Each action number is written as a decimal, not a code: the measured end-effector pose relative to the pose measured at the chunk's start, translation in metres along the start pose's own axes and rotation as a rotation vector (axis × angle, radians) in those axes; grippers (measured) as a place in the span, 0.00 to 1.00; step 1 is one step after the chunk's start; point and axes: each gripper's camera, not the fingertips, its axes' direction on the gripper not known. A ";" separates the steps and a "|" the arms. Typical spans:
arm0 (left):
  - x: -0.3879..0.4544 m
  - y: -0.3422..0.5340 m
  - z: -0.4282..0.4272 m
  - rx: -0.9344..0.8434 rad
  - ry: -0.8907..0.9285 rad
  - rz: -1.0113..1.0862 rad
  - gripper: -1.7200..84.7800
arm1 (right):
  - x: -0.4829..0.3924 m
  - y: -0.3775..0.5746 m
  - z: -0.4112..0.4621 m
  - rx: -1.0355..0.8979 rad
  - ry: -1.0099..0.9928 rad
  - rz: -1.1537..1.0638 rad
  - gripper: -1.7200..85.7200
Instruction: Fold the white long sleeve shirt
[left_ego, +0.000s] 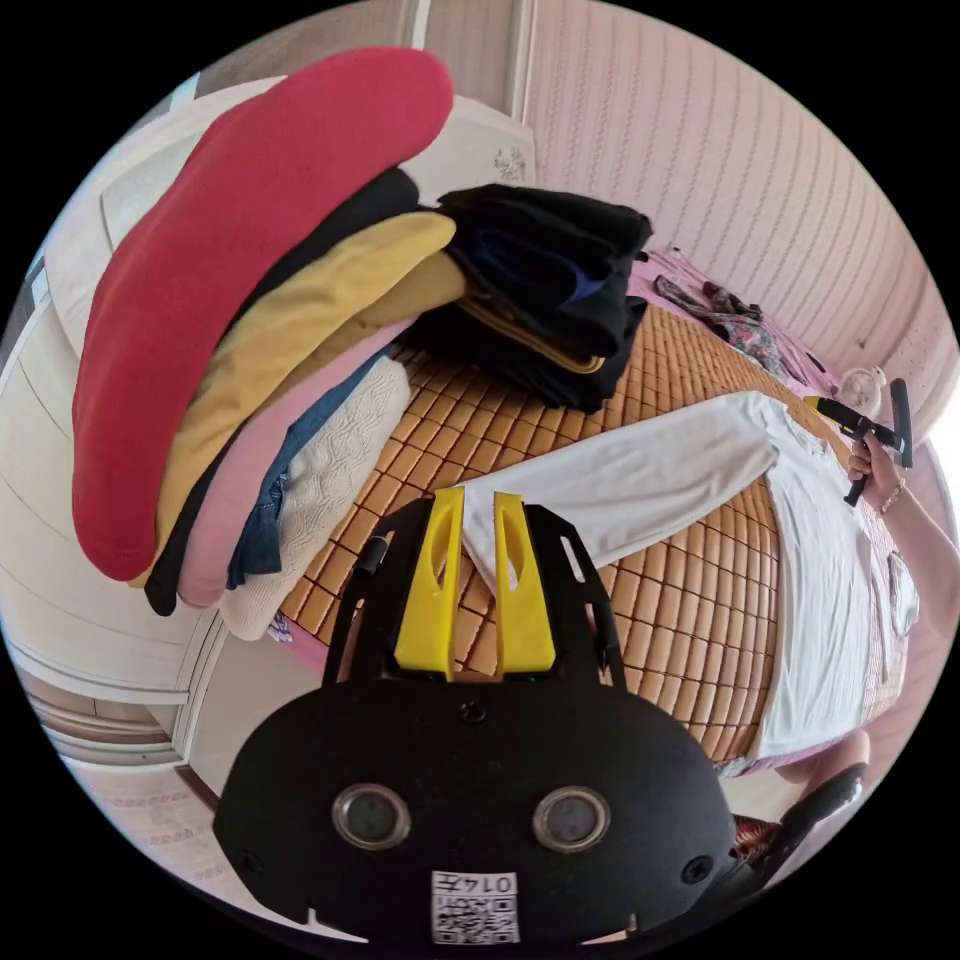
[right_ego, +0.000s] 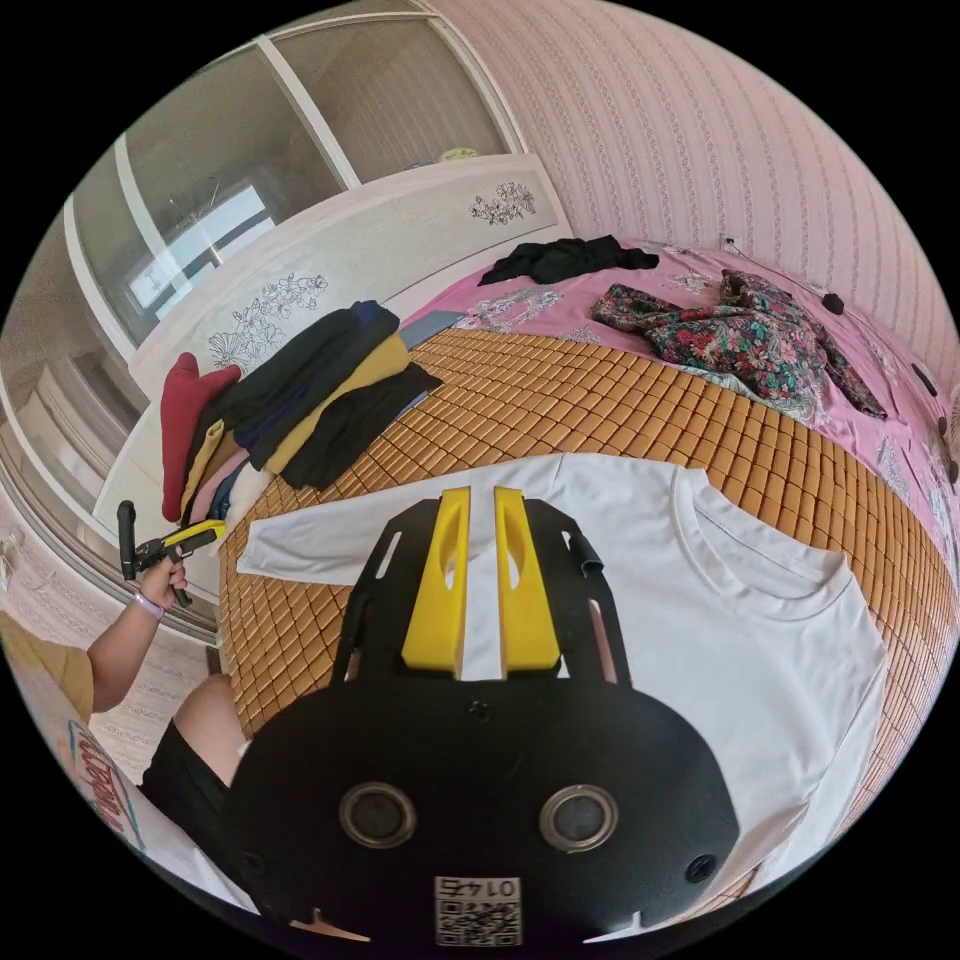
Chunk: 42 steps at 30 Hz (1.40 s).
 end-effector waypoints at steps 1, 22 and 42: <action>0.009 0.003 -0.007 0.015 0.019 0.026 0.08 | 0.002 0.025 -0.030 -0.013 0.054 -0.026 0.07; 0.290 0.093 0.014 -0.500 0.316 0.527 0.06 | -0.009 0.383 -0.249 -0.423 0.259 0.637 0.08; 0.250 0.089 0.006 -0.529 0.365 0.495 0.06 | -0.064 0.383 -0.258 -0.481 0.354 0.545 0.07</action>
